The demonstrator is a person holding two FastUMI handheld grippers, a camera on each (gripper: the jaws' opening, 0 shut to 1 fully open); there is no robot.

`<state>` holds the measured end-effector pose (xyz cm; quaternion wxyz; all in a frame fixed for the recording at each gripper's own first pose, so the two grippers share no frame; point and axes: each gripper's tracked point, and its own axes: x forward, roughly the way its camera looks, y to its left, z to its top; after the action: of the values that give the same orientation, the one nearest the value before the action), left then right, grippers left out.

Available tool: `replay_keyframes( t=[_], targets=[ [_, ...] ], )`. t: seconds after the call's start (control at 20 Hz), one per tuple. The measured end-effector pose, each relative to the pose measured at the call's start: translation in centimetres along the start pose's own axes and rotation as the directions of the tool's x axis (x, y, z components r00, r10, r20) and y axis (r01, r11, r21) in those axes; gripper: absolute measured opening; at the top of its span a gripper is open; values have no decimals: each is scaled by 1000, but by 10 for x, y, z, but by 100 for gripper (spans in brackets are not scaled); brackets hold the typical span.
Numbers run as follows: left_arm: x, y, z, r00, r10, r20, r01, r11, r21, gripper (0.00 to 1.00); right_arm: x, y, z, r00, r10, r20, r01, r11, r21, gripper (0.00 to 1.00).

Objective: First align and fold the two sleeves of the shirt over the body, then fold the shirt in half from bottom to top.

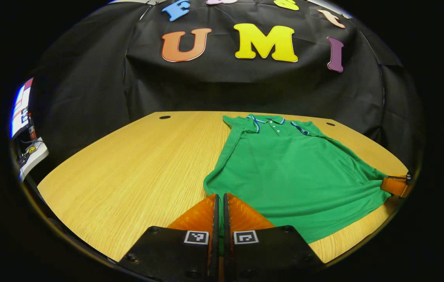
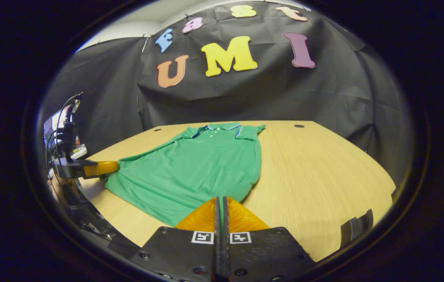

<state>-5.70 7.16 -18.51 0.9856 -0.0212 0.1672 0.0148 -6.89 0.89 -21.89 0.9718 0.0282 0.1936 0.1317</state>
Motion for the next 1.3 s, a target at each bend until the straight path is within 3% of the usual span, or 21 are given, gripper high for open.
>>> replay_keyframes(
  t=[0.35, 0.6, 0.75, 0.95, 1.15, 1.3],
  targets=[
    [-3, -7, 65, 994, -16, 110, 13, 999, 31, 10, 5, -3, 68, 992, 4, 125, -3, 1000, -4, 0],
    [30, -5, 111, 988, -28, 154, 23, 999, 34, 11, 38, -11, 128, 980, -3, 199, 9, 1000, -29, 0],
    [70, -8, 149, 981, -26, 194, 17, 999, 50, 11, 73, -18, 167, 973, -10, 229, 21, 999, -45, 0],
    [130, -25, 196, 966, -70, 250, 40, 991, 125, 10, 141, -44, 222, 947, -83, 309, 111, 991, -74, 0],
    [201, -19, 232, 950, -30, 311, -9, 992, 123, 10, 221, -72, 245, 942, -146, 302, 174, 982, -68, 0],
    [257, -21, 236, 957, -10, 289, -21, 994, 103, 10, 278, -85, 256, 937, -178, 301, 210, 975, -77, 0]
  ],
)
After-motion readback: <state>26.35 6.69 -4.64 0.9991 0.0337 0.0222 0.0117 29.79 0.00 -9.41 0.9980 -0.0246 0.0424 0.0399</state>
